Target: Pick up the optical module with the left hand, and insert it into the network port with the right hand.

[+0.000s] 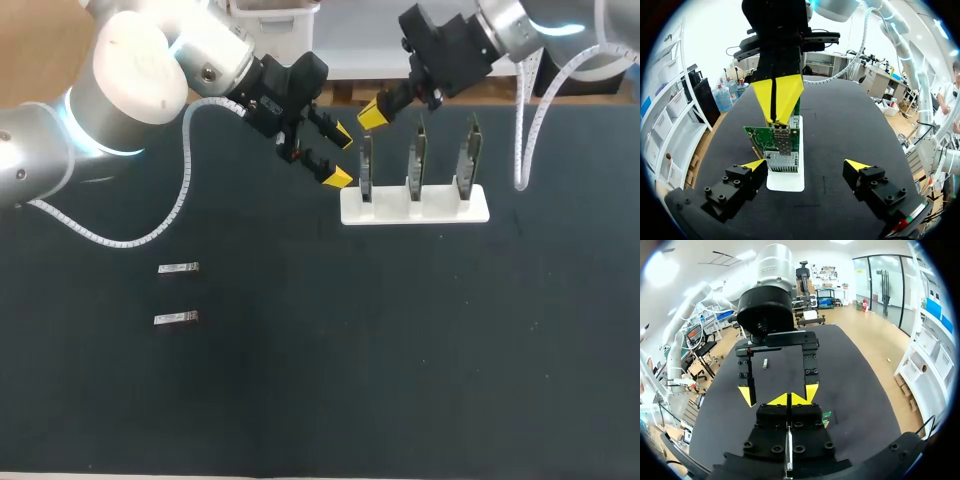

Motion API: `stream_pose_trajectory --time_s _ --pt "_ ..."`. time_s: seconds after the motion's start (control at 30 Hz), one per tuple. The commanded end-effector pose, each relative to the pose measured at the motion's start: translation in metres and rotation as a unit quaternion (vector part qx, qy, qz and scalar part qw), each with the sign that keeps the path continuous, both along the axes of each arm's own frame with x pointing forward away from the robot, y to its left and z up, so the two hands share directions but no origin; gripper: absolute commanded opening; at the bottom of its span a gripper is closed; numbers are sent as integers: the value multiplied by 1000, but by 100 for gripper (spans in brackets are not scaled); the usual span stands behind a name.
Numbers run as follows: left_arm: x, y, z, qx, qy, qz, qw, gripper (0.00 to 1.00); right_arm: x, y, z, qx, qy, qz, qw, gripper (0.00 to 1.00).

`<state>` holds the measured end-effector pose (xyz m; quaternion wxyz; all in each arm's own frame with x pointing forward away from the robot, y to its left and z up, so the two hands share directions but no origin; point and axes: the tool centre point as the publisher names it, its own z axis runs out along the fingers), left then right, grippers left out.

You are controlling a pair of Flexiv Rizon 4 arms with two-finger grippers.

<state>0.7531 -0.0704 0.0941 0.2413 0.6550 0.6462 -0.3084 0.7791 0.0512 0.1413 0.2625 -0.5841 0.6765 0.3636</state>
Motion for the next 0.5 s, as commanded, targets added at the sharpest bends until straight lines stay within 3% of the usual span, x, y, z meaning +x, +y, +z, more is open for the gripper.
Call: stream_pose_trajectory --time_s 0.03,0.5 --pt "1 0 0 1 0 0 1000 100 -3 -3 -8 10 -8 1 1000 0" --pt "1 0 0 1 0 0 1000 100 -16 -23 50 88 -60 -2 994 0"
